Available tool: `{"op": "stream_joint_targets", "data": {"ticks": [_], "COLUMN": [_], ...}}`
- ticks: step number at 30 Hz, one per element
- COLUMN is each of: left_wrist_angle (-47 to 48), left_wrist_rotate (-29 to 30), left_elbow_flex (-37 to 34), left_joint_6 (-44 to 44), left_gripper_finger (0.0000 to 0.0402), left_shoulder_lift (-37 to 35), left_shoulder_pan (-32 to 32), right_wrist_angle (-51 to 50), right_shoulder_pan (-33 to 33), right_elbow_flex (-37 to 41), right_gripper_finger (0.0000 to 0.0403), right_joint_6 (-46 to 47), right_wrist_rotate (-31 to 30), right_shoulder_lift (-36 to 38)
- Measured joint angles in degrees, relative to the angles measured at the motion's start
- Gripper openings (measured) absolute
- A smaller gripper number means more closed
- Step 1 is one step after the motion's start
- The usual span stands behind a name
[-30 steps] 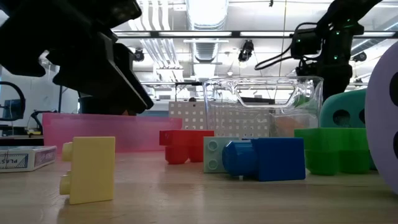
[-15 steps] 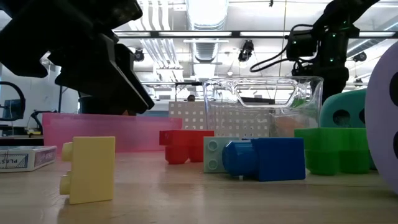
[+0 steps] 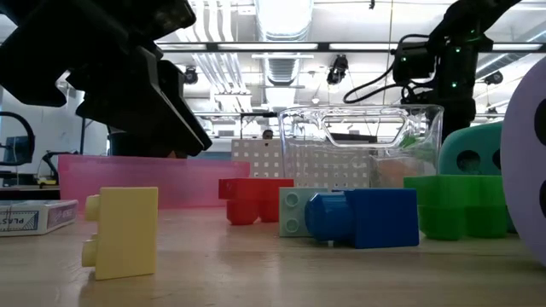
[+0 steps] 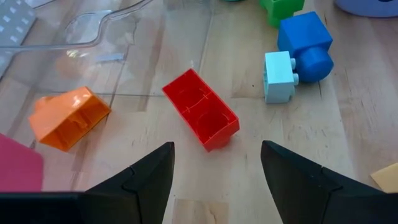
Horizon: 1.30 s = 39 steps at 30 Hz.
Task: Pick & Place Toys
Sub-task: Put the bottom large green game piece into the top transparent bin, then put the small blue game piece into the red bin
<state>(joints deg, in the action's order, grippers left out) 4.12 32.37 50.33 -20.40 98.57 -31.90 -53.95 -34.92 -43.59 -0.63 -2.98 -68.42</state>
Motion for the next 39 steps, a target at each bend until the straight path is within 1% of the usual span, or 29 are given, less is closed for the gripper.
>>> {"op": "stream_joint_targets", "data": {"ticks": [2,7,9,11,18,23,26,29,35,37,39], "left_wrist_angle": [0.0,0.0,0.0,0.0,0.0,0.0,0.0,0.0,0.0,0.0,0.0], "left_wrist_rotate": [0.0,0.0,0.0,0.0,0.0,0.0,0.0,0.0,0.0,0.0,0.0], "left_elbow_flex": [0.0,0.0,0.0,0.0,0.0,0.0,0.0,0.0,0.0,0.0,0.0], "left_joint_6": [0.0,0.0,0.0,0.0,0.0,0.0,0.0,0.0,0.0,0.0,0.0], "left_gripper_finger": [0.0242,0.0242,0.0242,0.0242,0.0242,0.0242,0.0242,0.0243,0.0242,0.0242,0.0242], "left_shoulder_lift": [0.0,0.0,0.0,0.0,0.0,0.0,0.0,0.0,0.0,0.0,0.0], "left_shoulder_pan": [0.0,0.0,0.0,0.0,0.0,0.0,0.0,0.0,0.0,0.0,0.0], "right_wrist_angle": [0.0,0.0,0.0,0.0,-0.6,-6.0,-7.9,-7.8,-8.0,-7.9,-7.1], "right_shoulder_pan": [0.0,0.0,0.0,0.0,0.0,0.1,0.3,1.4,7.7,11.1,15.0], "right_elbow_flex": [0.0,0.0,0.0,0.0,-1.6,-7.3,-10.9,-13.8,-16.6,-16.8,-16.6], "right_gripper_finger": [0.0214,0.0277,0.0294,0.0303,0.0306,0.0306,0.0306,0.0306,0.0306,0.0306,0.0306], "right_joint_6": [0.0,-0.2,-0.2,-0.4,-0.4,-0.3,2.9,5.2,6.5,6.6,7.1], "right_wrist_rotate": [0.0,0.5,0.4,0.4,0.4,0.4,0.6,3.1,7.7,9.3,9.5], "right_shoulder_lift": [0.0,0.0,0.0,0.2,0.9,1.8,3.0,4.8,9.7,11.6,13.3]}}
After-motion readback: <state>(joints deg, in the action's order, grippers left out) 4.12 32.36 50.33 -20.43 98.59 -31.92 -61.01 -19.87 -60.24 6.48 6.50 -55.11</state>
